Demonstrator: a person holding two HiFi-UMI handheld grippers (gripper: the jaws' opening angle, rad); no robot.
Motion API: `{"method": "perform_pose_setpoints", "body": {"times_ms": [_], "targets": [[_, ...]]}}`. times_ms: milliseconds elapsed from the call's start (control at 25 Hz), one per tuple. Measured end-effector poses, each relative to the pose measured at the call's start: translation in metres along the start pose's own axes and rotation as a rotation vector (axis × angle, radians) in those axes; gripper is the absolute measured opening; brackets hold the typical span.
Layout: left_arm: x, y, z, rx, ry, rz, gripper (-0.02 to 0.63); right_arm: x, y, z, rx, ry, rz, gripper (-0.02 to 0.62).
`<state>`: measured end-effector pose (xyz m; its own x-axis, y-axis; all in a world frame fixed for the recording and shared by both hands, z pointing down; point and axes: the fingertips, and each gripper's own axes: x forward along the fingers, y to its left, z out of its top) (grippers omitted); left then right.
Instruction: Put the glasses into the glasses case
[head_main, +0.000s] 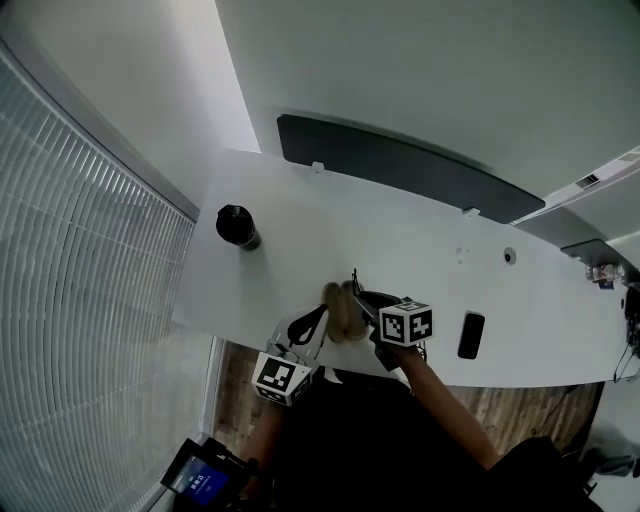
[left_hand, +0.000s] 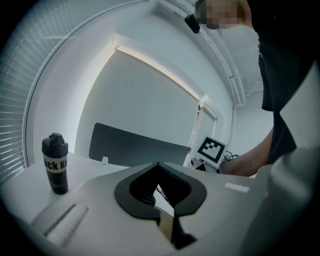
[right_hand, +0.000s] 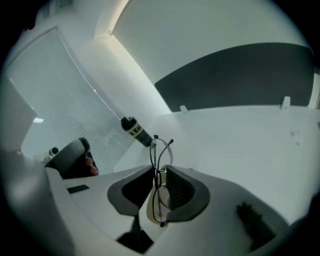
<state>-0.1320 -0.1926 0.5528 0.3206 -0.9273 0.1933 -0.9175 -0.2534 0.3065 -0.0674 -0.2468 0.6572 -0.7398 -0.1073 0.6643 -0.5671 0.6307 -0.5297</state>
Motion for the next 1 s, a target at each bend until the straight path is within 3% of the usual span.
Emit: {"method": "perform_pose_setpoints", "body": {"times_ms": [160, 360, 640, 1000], "targets": [[-0.013, 0.006, -0.011, 0.002, -0.001, 0.005, 0.008, 0.037, -0.016, -0.04, 0.065, 0.119, -0.035, 0.086], [-0.025, 0.012, -0.013, -0.013, -0.001, 0.019, 0.008, 0.05, -0.048, -0.07, 0.074, 0.219, -0.16, 0.084], [-0.034, 0.018, -0.018, -0.02, 0.009, 0.03, 0.008, 0.056, -0.082, -0.097, 0.137, 0.248, -0.293, 0.084], [-0.025, 0.018, -0.023, 0.0, 0.02, -0.008, 0.008, 0.047, -0.105, -0.096, 0.055, 0.242, -0.394, 0.104]]}}
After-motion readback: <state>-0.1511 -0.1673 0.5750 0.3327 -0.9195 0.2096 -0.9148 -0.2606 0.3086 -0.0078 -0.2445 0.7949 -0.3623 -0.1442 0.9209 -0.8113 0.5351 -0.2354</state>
